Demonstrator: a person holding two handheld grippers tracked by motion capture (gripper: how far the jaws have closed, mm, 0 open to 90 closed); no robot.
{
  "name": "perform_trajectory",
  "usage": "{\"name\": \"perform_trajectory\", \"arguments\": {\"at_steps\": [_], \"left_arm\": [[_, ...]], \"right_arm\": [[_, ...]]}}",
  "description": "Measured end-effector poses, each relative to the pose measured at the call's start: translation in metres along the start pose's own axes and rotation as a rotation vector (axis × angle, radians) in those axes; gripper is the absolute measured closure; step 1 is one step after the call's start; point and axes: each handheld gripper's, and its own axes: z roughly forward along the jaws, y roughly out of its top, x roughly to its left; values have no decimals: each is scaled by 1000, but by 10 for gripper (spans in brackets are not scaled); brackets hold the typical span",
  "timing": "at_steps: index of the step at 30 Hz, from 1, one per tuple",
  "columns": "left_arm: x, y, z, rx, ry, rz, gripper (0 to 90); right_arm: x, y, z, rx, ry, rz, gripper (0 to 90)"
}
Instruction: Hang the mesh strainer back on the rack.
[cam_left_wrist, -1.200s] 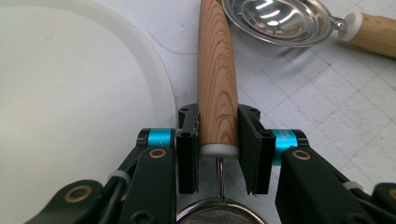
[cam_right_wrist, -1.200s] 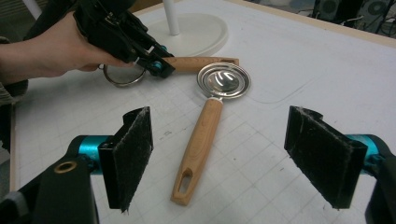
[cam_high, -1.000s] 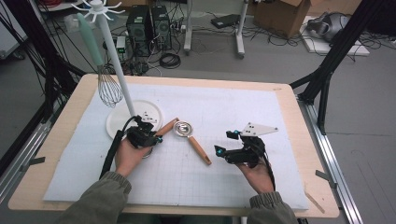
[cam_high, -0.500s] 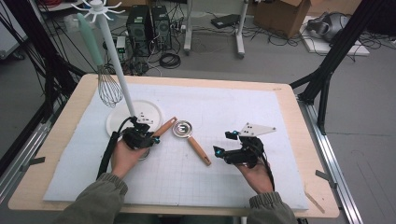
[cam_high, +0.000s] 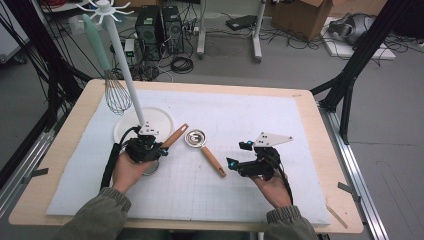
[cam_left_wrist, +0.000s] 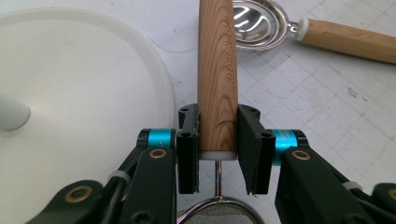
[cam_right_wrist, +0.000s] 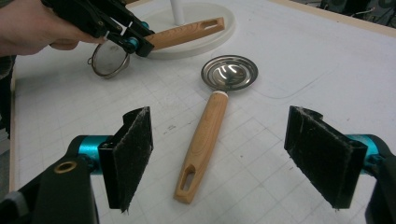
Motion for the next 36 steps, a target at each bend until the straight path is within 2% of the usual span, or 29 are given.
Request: {"name": "perform_trajectory", "arguments": {"at_steps": [6,12,26,30,36], "left_arm": [[0,-2,-8,-18,-23,24,707],[1,-6,-12,-14,-53,37,707],[-1,-9,-26,-36,-148,97,707],[-2,-9,-24,-29,-164,121,707],[-1,-10,-14,9,-172,114,707]], "right_arm": [[1,0,1,-1,2,-3,226],[3,1,2,0,12,-10,226],[6,3,6,7,35,-10,225],[8,4,8,14,41,-14,225],[8,5,8,14,40,-14,225]]}}
